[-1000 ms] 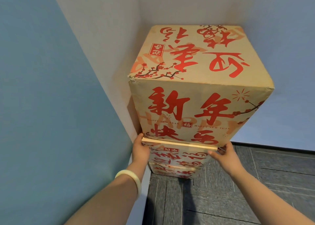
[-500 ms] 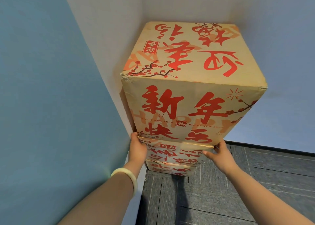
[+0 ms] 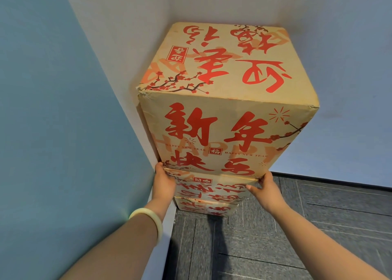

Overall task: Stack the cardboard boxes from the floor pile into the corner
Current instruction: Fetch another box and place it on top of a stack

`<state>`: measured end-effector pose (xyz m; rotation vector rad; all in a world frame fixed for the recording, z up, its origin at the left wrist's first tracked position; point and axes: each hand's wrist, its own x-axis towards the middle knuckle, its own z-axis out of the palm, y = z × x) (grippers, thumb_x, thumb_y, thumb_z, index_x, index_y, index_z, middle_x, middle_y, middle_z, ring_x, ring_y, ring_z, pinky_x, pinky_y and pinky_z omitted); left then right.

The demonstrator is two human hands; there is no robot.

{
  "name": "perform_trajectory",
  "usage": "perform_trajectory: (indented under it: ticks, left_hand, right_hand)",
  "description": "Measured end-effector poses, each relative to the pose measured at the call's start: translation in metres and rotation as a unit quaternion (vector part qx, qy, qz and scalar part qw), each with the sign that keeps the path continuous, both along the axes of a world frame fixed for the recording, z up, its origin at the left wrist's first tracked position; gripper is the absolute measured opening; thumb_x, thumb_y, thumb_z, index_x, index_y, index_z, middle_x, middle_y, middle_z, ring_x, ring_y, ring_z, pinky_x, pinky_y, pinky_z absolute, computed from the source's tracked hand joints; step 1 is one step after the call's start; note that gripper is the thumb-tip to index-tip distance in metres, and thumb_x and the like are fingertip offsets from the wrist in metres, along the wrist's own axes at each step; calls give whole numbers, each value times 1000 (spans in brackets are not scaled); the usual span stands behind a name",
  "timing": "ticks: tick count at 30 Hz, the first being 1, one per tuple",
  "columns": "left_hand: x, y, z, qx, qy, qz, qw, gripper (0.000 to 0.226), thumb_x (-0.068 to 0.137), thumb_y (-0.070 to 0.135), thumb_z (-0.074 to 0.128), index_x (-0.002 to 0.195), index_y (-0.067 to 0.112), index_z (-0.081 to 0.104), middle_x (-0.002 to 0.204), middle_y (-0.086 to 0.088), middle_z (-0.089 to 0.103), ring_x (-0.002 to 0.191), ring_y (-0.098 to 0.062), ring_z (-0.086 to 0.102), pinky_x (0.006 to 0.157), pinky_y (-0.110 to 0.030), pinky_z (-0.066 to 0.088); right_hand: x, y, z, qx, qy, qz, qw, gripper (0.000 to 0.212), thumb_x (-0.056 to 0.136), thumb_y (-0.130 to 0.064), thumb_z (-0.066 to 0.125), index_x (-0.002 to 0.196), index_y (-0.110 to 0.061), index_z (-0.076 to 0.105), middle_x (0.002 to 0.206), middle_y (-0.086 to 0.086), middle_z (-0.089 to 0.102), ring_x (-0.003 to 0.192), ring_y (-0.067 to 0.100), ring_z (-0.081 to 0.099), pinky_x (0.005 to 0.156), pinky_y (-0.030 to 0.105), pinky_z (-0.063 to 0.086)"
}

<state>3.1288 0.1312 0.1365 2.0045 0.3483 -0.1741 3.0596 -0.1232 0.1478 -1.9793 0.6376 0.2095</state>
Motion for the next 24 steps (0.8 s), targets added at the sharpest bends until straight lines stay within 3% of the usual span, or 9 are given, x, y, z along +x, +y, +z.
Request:
perform_trajectory:
  ticks: [8,14,24]
  left_hand:
    - [-3,-1,4,16,-9,-2,1000,31,94,0,36,125,7,39,105,-3,52,92,-19,50,78,-29,40]
    - [-4,-1,3,1,-13,-7,1000,31,95,4,38,126,9,39,108,-2,52,96,-18,50,80,-29,40]
    - [-2,0,-1,0,-11,-2,1000,32,95,2,37,125,11,40,105,-1,54,93,-18,53,79,-27,40]
  right_hand:
    - [-1,0,-1,5,6,-10,1000,64,87,-9,63,139,-10,25,136,8,49,127,25,46,105,40,38]
    - [-2,0,0,4,6,-10,1000,62,88,-9,61,138,-9,26,134,8,49,126,25,47,104,39,38]
    - [3,-4,3,-46,-17,-37,998,33,92,-16,57,124,-11,53,119,6,63,111,23,57,86,29,40]
